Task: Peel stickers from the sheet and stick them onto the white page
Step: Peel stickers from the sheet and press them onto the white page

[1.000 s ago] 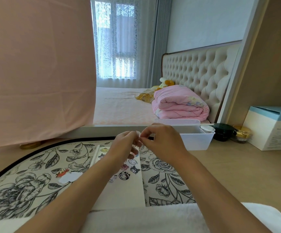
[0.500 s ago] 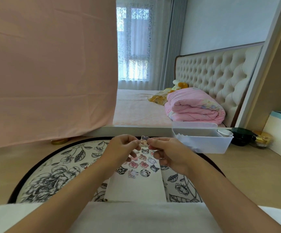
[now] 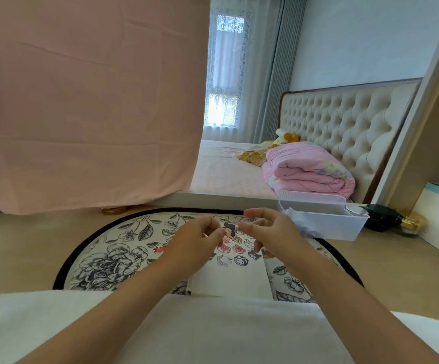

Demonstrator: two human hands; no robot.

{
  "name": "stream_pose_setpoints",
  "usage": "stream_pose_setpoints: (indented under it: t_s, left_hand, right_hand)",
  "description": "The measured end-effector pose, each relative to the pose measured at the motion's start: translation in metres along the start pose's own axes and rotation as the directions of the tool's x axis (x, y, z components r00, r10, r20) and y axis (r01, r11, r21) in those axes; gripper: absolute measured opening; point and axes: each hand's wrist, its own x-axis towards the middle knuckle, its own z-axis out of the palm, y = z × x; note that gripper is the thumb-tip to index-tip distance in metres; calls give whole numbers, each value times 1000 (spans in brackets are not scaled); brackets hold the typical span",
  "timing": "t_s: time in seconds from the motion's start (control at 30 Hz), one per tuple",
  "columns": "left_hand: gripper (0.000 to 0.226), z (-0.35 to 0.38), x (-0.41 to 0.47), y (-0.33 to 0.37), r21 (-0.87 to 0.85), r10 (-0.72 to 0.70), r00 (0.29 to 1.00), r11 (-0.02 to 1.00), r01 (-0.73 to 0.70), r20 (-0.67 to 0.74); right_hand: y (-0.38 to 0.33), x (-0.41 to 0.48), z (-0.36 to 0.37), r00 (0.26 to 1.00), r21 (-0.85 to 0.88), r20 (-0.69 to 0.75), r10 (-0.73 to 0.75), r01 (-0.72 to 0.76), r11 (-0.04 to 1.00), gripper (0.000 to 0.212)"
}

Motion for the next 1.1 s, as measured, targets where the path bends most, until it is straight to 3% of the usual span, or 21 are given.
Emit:
stream_pose_setpoints:
  t_s: [0.17,0.37,0.57,0.73,0.83,1.1]
  left_hand:
    - [19,6,-10,0,144,111,988,981,-126,108]
    - [20,14,-10,3,208,142,981,964,-168,134]
    - [18,25,-3,1,255,109,983,956,-145,151]
    - [31,31,-5,-18,550,259,940,762,-341,224]
    - [35,31,-4,-24,570,249,926,733,-371,282]
    - [35,33,-3,-27,585,268,921,712,-388,284]
  right_hand:
    - [-3,-17,-7,996,-173,51,-73,81,982,9]
    - [7,-27,-17,998,-249,40,-43,52,967,10]
    - [24,-28,-28,986,-208,-11,167,-165,964,15]
    - [31,-20,-32,937,-321,30,347,-320,891,32]
    - [31,-14,-30,922,-420,52,383,-328,846,46]
    - [33,-5,-23,946,-515,68,316,-239,823,30]
